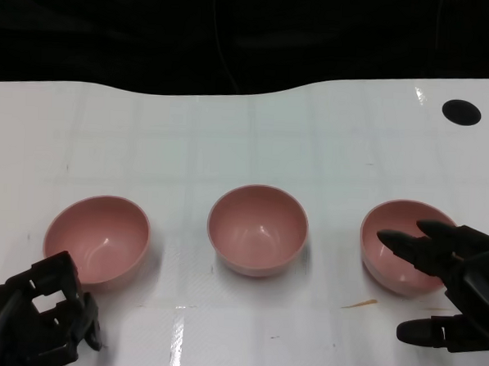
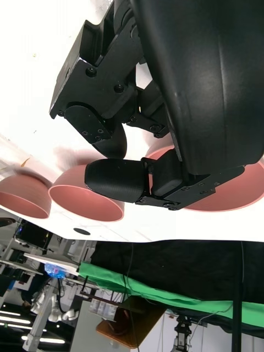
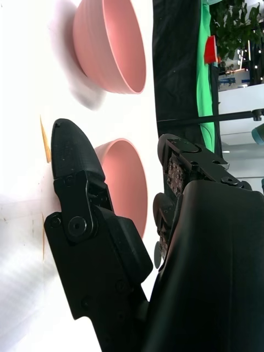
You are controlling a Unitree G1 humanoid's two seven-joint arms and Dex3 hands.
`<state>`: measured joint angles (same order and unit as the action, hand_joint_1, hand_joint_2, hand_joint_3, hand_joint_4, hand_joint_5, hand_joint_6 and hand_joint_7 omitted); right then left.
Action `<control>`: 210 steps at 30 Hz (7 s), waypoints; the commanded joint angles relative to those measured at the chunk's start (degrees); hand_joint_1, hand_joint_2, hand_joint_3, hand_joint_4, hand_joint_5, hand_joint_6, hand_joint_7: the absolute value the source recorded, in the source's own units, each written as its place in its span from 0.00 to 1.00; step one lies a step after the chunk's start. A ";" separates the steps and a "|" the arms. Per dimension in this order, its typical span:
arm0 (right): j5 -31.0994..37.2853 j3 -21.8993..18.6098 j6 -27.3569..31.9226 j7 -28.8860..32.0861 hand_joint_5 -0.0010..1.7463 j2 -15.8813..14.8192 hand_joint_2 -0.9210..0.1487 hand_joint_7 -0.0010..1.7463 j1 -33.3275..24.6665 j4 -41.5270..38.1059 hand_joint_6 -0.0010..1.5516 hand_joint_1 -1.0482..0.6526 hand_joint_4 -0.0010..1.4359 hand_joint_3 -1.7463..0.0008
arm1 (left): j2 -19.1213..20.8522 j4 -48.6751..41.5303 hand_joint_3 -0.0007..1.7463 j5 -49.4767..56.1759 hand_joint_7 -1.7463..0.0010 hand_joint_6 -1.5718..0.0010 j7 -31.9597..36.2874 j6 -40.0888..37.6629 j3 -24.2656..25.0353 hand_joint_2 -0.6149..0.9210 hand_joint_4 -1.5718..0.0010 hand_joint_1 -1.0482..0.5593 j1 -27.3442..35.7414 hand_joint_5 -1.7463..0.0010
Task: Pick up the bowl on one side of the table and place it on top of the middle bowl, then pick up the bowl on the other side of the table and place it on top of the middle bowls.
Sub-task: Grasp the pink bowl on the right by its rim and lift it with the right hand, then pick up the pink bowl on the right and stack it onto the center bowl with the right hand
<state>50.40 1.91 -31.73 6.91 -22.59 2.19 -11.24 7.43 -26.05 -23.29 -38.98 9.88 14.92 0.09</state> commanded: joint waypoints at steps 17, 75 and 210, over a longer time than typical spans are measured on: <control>5.14 16.60 13.07 6.98 0.02 -2.89 0.00 0.01 15.77 -20.78 0.24 0.07 0.24 0.92 | 0.82 0.50 0.65 -0.32 0.00 0.51 0.67 -0.40 0.31 0.80 0.43 0.64 -0.14 0.00; -2.33 25.00 -8.18 25.83 1.00 -4.69 0.03 1.00 33.31 -28.54 0.37 0.51 0.56 0.74 | 0.16 -0.92 0.68 0.19 0.00 0.51 0.89 1.61 -0.78 0.79 0.44 0.65 -1.60 0.00; 3.78 37.77 -10.31 26.37 1.00 10.62 0.13 0.66 40.54 -40.50 0.51 0.43 0.57 0.72 | -1.47 -2.55 0.73 0.16 0.01 0.51 0.18 4.58 -1.21 0.77 0.44 0.68 -1.94 0.00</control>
<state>55.13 40.49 -42.30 33.79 -11.64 42.17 -51.88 5.27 -27.99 -22.81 -38.56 14.04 13.32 -1.72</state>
